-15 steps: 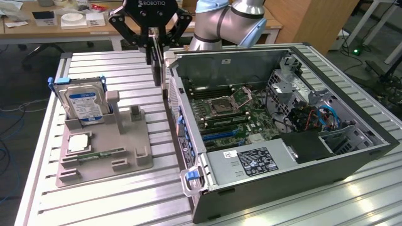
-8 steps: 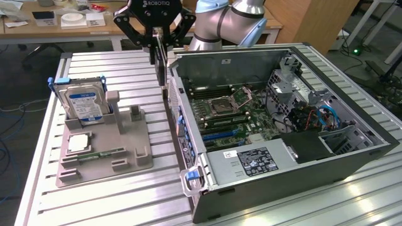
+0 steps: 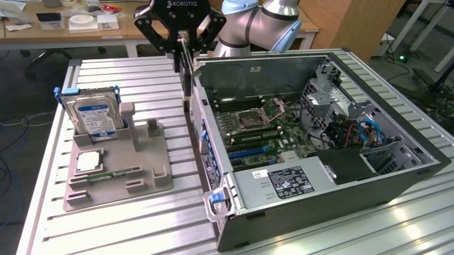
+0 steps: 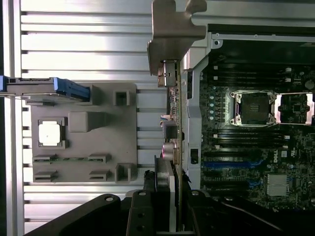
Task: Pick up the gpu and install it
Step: 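Pick up the gpu and move the gpu toward the slot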
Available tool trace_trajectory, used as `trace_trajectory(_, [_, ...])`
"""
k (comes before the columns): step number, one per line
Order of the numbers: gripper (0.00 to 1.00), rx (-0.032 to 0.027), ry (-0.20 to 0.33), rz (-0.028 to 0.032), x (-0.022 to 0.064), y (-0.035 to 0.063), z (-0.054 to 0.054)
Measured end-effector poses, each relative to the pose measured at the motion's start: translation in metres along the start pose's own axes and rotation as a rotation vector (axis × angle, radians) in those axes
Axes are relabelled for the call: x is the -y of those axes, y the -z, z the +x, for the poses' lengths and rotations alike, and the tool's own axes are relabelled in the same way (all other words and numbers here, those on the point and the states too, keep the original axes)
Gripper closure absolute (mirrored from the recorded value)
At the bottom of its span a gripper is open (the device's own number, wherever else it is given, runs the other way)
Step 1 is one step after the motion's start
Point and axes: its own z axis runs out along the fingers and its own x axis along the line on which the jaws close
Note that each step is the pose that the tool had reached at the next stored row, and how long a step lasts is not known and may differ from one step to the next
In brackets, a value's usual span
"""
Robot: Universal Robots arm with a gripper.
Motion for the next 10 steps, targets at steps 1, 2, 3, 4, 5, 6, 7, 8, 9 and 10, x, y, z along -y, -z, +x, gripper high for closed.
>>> trace_trajectory(1, [0.72,0.0000,0.000,0.0000,0.0000,0.0000,-0.0009])
trace_trajectory(2, [0.72,0.0000,0.000,0.0000,0.0000,0.0000,-0.0017])
trace_trajectory(3, [0.72,0.0000,0.000,0.0000,0.0000,-0.0001,-0.0025])
trace_trajectory(4, [0.72,0.0001,0.000,0.0000,0.0000,-0.0001,-0.0034])
trace_trajectory(5, [0.72,0.0000,0.000,0.0000,0.0000,-0.0001,-0.0043])
trace_trajectory(6, [0.72,0.0000,0.000,0.0001,-0.0001,-0.0001,-0.0053])
trace_trajectory(7, [0.72,0.0000,0.000,0.0001,-0.0001,-0.0001,-0.0062])
trace_trajectory(8, [0.72,0.0000,0.000,0.0000,0.0000,-0.0001,-0.0070])
trace_trajectory(9, [0.72,0.0000,0.000,0.0000,-0.0001,-0.0001,-0.0079])
trace_trajectory(10, [0.72,0.0000,0.000,0.0000,-0.0001,-0.0002,-0.0088])
